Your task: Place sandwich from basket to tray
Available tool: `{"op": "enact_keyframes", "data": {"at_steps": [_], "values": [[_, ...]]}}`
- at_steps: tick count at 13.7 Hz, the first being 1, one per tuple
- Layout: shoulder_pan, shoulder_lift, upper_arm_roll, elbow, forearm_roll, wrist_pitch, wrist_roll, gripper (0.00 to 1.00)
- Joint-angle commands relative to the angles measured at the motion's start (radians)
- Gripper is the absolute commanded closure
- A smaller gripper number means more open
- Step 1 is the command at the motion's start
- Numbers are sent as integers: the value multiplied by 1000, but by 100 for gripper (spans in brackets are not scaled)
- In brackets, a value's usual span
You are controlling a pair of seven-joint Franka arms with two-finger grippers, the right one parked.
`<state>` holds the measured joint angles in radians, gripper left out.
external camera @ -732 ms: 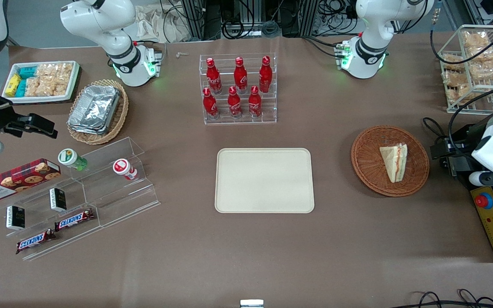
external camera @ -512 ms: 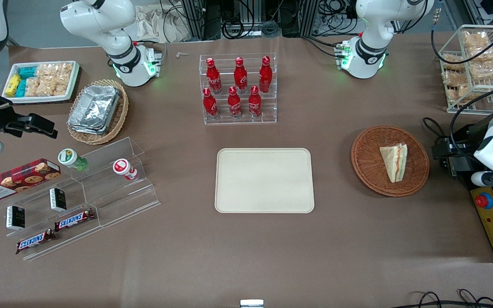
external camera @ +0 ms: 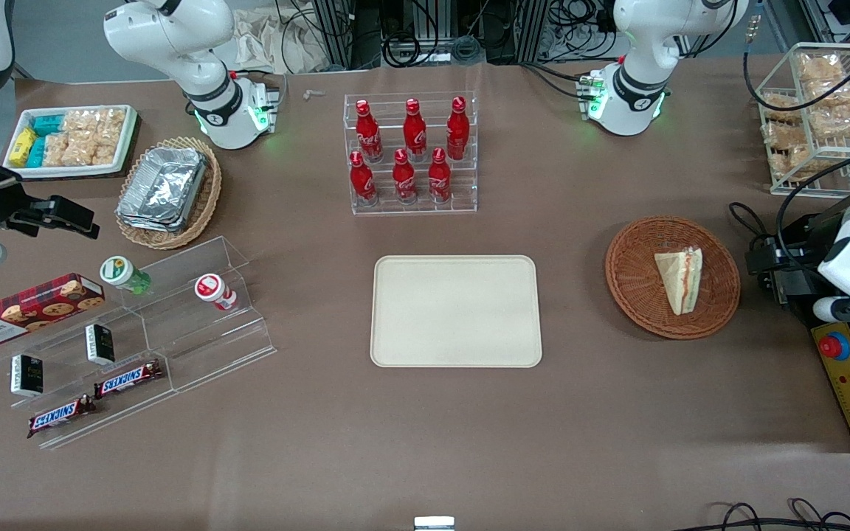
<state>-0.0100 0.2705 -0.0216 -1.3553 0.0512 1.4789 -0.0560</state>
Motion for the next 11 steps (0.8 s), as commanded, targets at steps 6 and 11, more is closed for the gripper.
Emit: {"op": "enact_keyframes", "data": {"at_steps": [6,11], "values": [[31,-345,6,-635,-13,364,-7,0],[31,-346,6,-809,-11,519,-59,0]]}}
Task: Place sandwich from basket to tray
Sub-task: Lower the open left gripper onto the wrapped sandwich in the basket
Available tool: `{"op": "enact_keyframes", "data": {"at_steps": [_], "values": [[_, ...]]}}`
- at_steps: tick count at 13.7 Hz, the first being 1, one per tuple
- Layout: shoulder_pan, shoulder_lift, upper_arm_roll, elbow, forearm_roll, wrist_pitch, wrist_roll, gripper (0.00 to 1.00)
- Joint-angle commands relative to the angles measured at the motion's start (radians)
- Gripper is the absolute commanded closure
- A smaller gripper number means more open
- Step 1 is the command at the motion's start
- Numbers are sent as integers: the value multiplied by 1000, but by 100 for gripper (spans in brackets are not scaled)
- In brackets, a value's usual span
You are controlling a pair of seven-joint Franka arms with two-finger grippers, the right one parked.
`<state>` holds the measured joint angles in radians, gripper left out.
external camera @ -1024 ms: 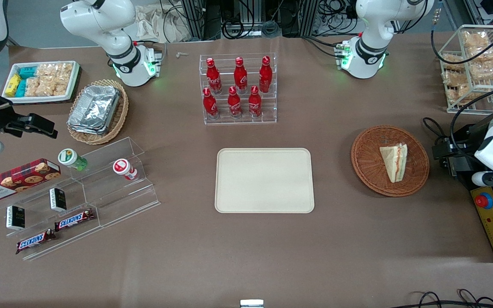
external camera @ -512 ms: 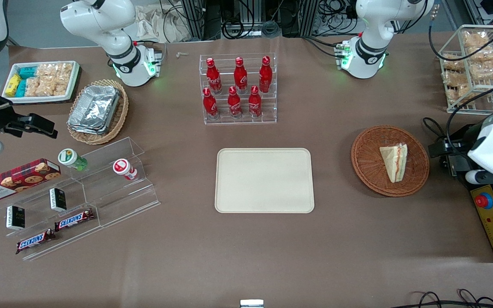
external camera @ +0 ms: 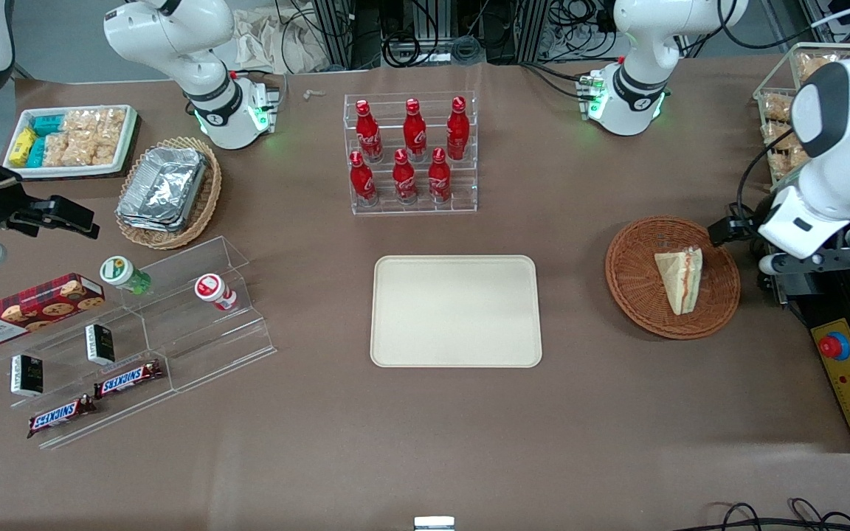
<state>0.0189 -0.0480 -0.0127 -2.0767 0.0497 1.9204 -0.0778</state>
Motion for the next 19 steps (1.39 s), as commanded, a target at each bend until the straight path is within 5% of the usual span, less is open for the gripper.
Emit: {"op": "enact_keyframes", "data": {"at_steps": [1,19], "values": [[3,-23,-3,-124,-10,119,-45,0],[18,241,2,-138,-14,272,-181,0]]}}
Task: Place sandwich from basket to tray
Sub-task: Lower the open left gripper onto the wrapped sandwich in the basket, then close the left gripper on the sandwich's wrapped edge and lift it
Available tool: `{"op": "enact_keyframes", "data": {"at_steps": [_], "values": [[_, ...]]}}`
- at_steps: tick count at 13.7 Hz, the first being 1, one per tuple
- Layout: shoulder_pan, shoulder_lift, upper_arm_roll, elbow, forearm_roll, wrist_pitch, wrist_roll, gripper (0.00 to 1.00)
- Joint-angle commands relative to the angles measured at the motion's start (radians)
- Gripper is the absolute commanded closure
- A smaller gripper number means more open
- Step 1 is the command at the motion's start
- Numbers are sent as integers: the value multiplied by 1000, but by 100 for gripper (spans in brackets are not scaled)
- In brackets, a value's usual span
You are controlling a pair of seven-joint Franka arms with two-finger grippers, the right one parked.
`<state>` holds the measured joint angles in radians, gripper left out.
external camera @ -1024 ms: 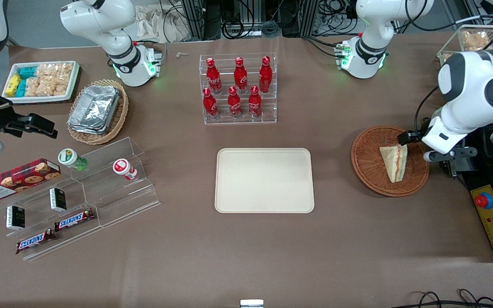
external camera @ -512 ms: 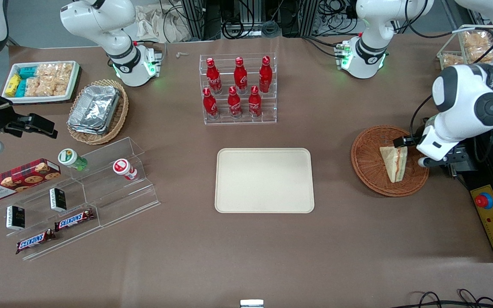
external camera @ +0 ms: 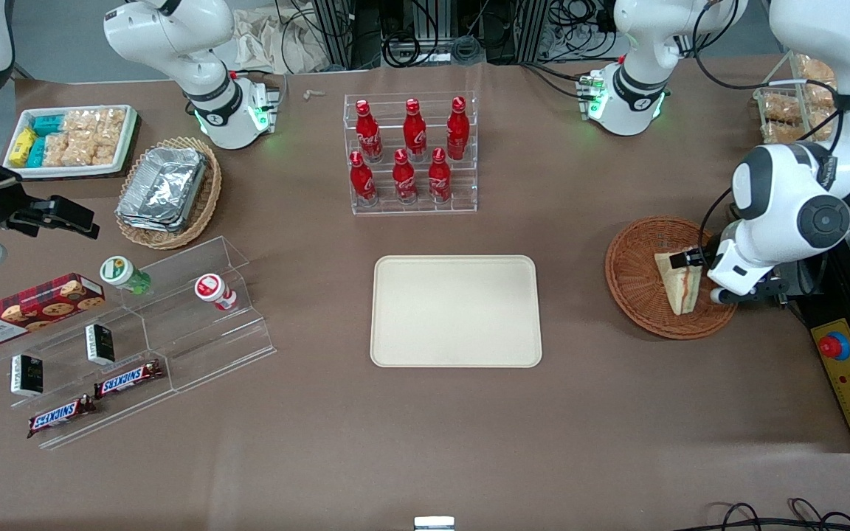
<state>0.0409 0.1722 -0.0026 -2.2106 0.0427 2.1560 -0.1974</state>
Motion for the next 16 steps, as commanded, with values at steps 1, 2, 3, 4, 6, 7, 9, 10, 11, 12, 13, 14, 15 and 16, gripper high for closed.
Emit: {"op": "enact_keyframes", "data": {"at_steps": [1,2,3,4,6,7,9,10,11,12,13,14,15,16], "values": [[-10,35,-10,-5,-7,50,-82,1],[-10,36,-10,-5,-6,59,-88,1],[-10,36,-10,-6,-6,61,-89,1],[-10,36,-10,-8,-6,62,-91,1],[-9,35,-10,-34,-6,85,-91,5],[-6,35,-10,-47,-6,103,-93,7],[-4,36,-10,-51,-6,111,-114,18],[-6,41,-10,-49,-6,111,-143,27],[-10,43,-10,-47,-4,113,-167,39],[-10,41,-11,-44,-1,111,-186,51],[-10,40,-16,-40,0,110,-206,65],[-10,33,-19,-37,2,107,-224,76],[-13,29,-23,-23,2,95,-235,86],[-13,21,-28,0,2,59,-238,92]]}}
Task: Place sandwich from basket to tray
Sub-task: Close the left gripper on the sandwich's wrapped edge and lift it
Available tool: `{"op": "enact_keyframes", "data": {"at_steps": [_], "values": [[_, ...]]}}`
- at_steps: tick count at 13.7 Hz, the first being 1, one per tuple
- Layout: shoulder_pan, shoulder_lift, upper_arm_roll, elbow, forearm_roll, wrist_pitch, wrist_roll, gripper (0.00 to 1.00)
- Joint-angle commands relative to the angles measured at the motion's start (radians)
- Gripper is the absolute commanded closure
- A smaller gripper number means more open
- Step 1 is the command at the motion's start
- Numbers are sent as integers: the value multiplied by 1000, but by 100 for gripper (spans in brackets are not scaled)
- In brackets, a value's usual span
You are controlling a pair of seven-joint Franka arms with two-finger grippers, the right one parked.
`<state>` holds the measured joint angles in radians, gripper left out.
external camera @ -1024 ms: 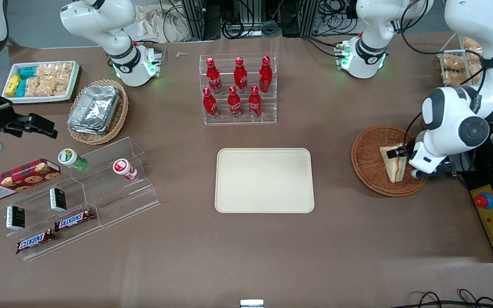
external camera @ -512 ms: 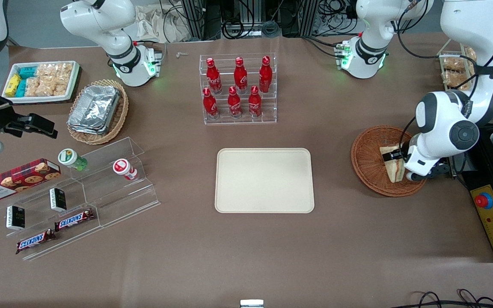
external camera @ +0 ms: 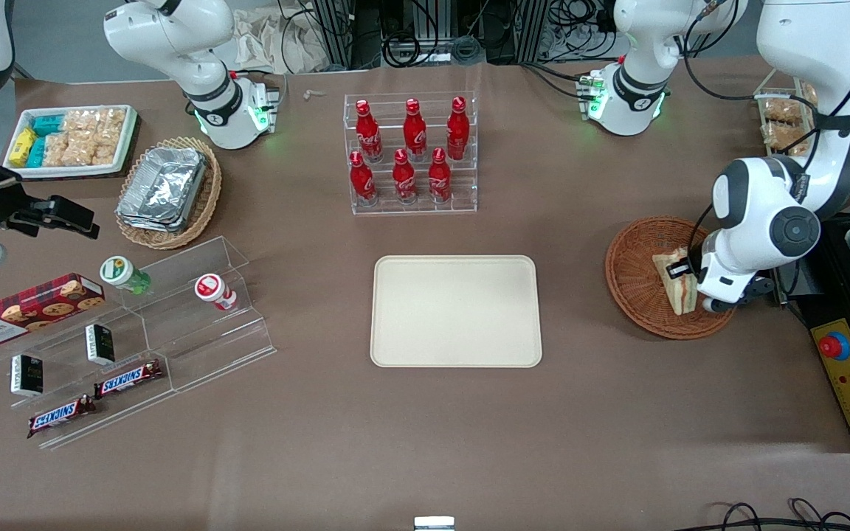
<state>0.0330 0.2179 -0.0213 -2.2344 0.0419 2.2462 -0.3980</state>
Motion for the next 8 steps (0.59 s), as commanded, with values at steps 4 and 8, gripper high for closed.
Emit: {"op": "enact_keyframes", "data": {"at_steps": [4,8], "values": [[-10,-25,-38,202,3,-268,-70,95],[-12,-17,-64,398,-5,-474,-76,95]]}}
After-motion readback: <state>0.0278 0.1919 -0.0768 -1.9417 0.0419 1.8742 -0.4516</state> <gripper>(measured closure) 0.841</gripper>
